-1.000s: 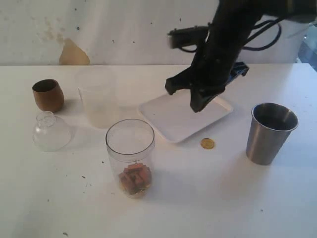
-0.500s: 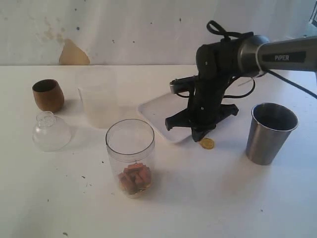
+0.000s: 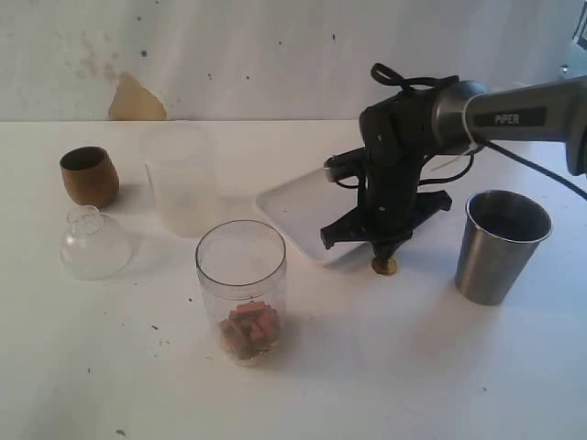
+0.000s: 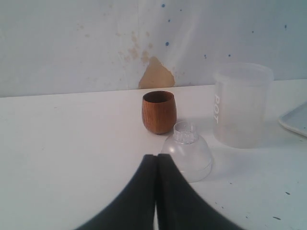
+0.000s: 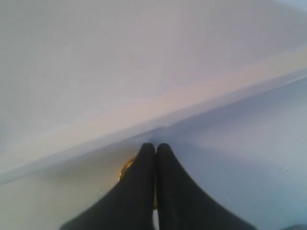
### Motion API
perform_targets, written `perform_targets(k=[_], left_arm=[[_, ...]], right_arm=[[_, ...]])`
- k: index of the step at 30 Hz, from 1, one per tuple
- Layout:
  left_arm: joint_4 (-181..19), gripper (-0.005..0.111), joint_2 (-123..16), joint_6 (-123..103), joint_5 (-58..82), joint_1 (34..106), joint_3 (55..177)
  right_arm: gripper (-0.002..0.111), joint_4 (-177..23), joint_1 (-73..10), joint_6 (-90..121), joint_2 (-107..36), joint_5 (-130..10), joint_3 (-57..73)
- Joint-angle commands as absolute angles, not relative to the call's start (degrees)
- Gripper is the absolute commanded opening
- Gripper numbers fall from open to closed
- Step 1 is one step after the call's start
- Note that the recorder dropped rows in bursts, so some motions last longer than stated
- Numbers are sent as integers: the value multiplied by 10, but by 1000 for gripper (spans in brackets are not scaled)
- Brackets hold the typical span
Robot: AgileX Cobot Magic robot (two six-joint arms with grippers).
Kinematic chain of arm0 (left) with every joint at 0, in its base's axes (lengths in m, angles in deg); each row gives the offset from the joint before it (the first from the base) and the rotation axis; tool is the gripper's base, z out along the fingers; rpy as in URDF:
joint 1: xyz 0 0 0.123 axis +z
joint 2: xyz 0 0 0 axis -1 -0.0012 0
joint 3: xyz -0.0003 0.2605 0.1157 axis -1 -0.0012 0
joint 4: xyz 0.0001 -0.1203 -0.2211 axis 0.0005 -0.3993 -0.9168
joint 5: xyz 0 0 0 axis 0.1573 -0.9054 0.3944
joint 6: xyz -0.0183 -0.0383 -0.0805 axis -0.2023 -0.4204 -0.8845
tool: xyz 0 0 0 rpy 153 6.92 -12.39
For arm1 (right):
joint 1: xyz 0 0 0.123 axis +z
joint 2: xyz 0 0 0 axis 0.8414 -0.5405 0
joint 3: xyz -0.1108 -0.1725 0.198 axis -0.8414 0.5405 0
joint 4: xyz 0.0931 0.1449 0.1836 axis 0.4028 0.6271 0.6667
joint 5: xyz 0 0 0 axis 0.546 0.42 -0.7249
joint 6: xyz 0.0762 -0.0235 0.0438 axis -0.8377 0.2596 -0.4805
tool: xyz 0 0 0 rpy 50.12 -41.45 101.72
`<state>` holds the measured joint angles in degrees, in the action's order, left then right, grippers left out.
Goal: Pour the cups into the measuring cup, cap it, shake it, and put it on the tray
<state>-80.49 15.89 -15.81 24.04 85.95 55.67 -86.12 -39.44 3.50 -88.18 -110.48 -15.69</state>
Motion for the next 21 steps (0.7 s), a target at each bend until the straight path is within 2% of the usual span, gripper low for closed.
perform_targets(k=[1,8,11,14,21], left_arm=[[-810,0,162,-159,235,856,553],[-810,0,162,-159,235,856,553],[-810,0,162,-159,235,856,553],[-810,0,162,-159,235,856,553],[-810,0,162,-159,235,856,553]], right_arm=[[0,-862,-397,30,-901,-1132,-155],[0,-862,-396,40,-873,-1159,-92],[0,-832,-395,44,-800,-1081,40],[0,-819,-391,55,-741,-1008,110],[0,-812,-391,89,-674,-995,114]])
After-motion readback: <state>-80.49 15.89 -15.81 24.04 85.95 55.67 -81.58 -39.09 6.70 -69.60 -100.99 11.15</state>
